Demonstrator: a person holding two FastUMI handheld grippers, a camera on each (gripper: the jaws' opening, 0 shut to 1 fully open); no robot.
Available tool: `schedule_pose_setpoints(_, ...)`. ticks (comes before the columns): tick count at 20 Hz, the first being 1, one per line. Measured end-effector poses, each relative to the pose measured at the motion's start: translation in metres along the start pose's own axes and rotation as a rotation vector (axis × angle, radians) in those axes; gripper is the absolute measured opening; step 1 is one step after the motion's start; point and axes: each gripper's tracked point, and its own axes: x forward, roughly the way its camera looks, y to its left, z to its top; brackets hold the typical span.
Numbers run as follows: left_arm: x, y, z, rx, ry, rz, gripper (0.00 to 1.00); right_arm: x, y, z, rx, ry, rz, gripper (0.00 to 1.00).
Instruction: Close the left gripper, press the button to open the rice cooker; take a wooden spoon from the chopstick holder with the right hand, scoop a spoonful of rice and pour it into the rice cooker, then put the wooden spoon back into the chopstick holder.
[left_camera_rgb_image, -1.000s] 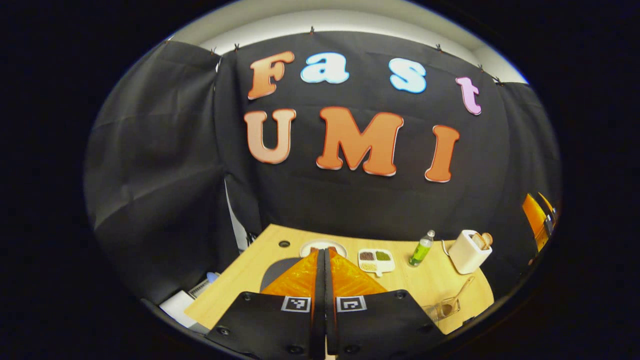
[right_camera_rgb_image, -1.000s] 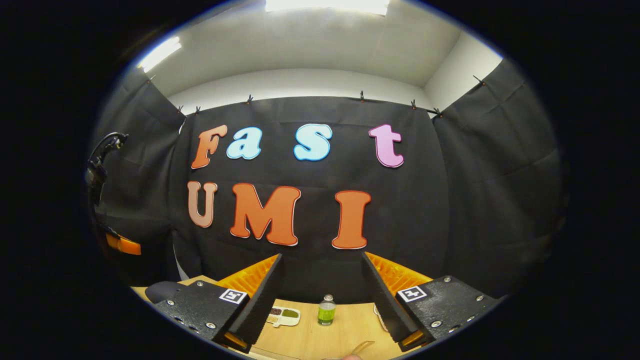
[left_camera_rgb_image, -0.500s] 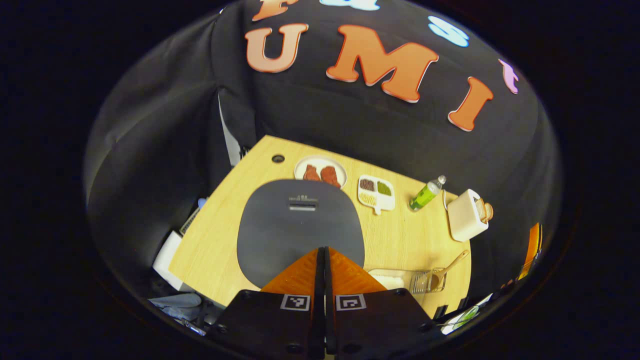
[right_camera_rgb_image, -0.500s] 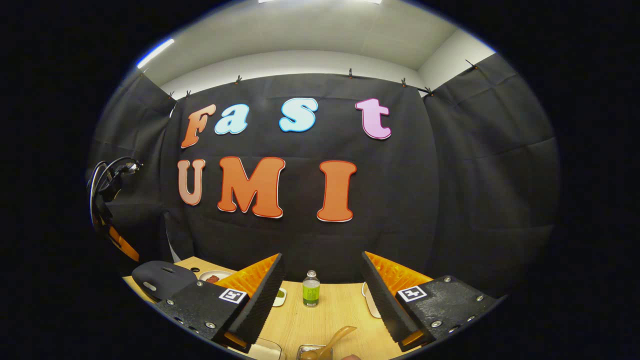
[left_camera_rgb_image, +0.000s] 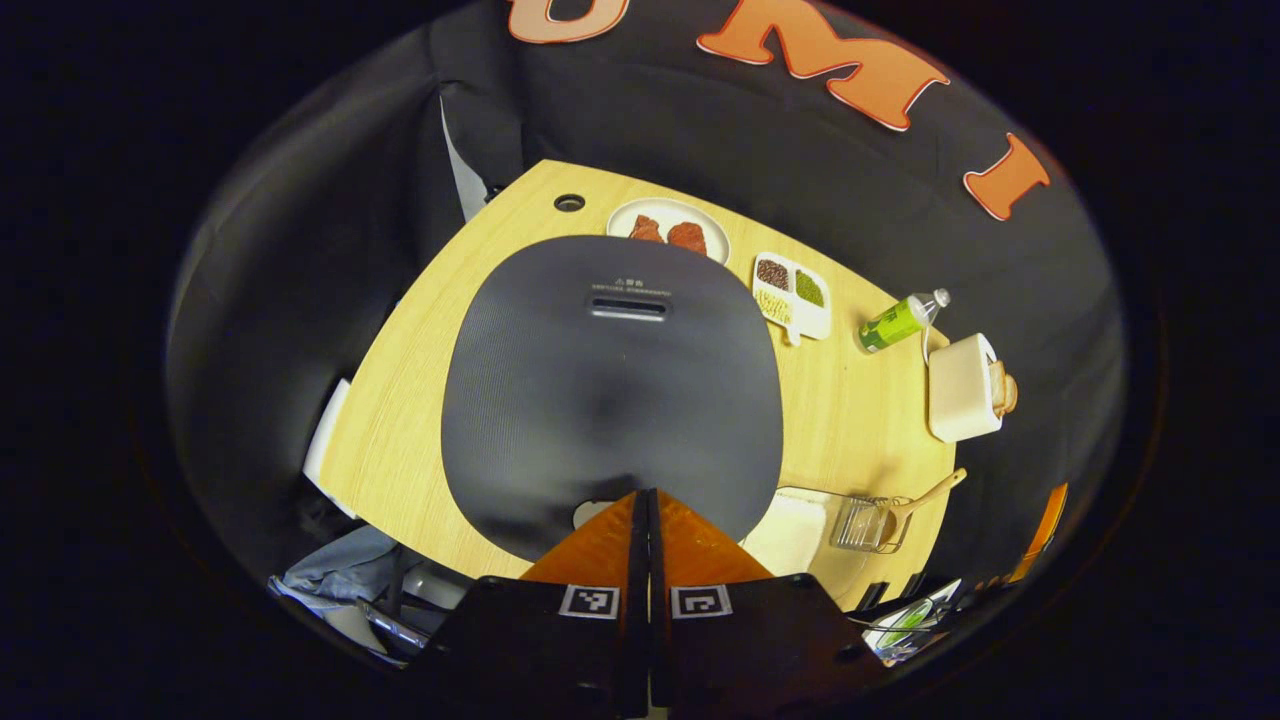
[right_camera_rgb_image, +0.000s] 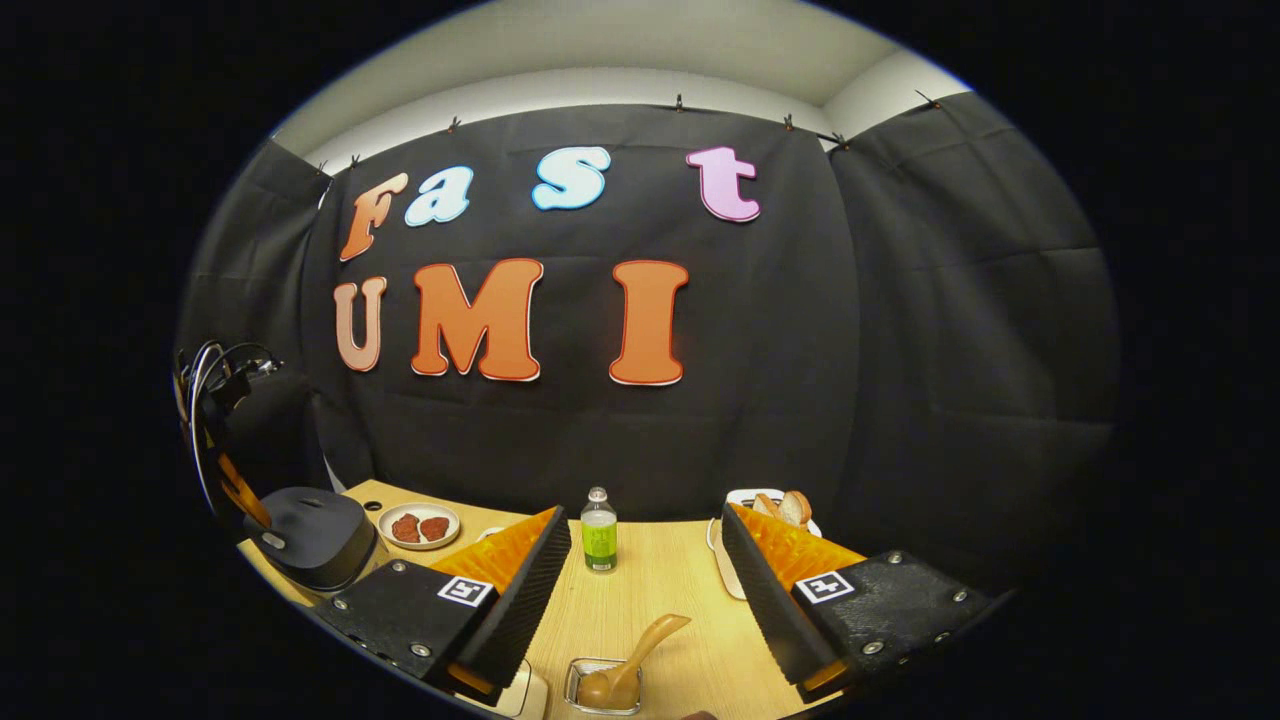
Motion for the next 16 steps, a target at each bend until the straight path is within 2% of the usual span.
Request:
schedule_pose_setpoints(1,0.004,0.003,-0.003,-0.002,0.017,0.008,0.05,0.002,-0.002,-0.006,-0.001,0.012,-0.003,0.97)
schedule_pose_setpoints(3,0.009,0.007,-0.007,-0.014,0.046,0.02,0.02,0.004,-0.005,-0.018,-0.004,0.037,-0.016,0.94)
schedule_pose_setpoints(4,0.007,0.006,-0.001,-0.018,0.027,0.017,0.05,0.005,-0.007,-0.023,-0.002,0.049,-0.02,0.94)
schedule_pose_setpoints(6,0.009,0.008,-0.004,-0.037,0.045,0.022,0.02,0.006,-0.009,-0.033,0.004,0.071,-0.026,0.94)
schedule_pose_setpoints(9,0.015,0.009,-0.008,-0.054,0.062,0.043,0.05,0.01,-0.013,-0.047,0.007,0.111,-0.04,0.94)
schedule_pose_setpoints(10,0.017,0.011,-0.002,-0.036,0.029,0.054,0.05,0.011,-0.016,-0.053,0.006,0.125,-0.048,0.95)
schedule_pose_setpoints(11,0.015,0.009,-0.005,-0.025,0.046,0.056,0.02,0.012,-0.02,-0.059,0.005,0.143,-0.059,0.95)
schedule_pose_setpoints(13,0.014,0.009,-0.008,0.005,0.028,0.056,0.06,0.014,-0.024,-0.071,0.015,0.187,-0.068,0.95)
schedule_pose_setpoints(16,0.007,0.006,-0.006,0.034,-0.063,0.062,0.06,0.015,-0.027,-0.086,0.052,0.233,-0.063,0.95)
